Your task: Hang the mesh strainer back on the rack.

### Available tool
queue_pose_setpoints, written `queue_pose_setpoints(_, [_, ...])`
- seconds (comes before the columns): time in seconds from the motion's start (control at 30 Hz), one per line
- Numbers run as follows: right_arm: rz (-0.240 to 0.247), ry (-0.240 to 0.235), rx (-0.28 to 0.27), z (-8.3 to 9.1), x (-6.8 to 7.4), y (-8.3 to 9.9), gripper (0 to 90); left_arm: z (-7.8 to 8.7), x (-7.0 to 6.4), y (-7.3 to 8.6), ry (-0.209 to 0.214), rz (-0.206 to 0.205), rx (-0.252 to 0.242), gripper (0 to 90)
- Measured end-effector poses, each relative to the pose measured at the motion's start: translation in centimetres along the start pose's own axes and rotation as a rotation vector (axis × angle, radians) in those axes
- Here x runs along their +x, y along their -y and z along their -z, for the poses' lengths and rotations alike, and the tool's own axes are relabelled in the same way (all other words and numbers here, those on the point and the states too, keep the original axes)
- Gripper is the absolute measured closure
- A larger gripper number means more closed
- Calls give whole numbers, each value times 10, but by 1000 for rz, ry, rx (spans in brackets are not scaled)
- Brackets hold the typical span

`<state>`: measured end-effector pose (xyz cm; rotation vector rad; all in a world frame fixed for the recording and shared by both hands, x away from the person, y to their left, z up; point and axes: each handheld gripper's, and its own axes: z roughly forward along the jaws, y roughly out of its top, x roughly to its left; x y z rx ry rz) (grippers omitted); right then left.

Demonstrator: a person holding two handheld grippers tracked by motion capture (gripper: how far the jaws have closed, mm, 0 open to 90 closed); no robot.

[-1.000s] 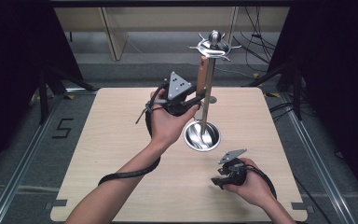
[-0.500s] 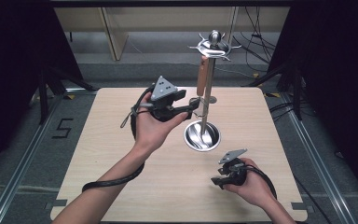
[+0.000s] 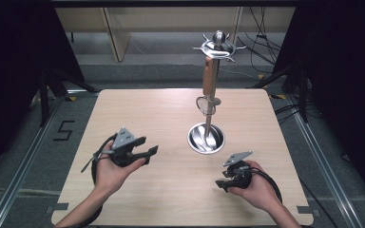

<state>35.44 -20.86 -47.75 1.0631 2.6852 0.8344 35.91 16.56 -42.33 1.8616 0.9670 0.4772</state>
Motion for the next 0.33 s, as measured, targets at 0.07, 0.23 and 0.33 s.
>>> queue_pose_setpoints(0.07, [-15,-4,4,0,0,0,515,3,10,29,-44,8,49,422])
queue_pose_setpoints(0.23, [-36,-12,-20,0,0,0,529,20,23,47,-34,18,63,420])
queue_pose_setpoints(0.33, [-21,20,-45,3,-2,1,540,23,28,50,-41,62,56,417])
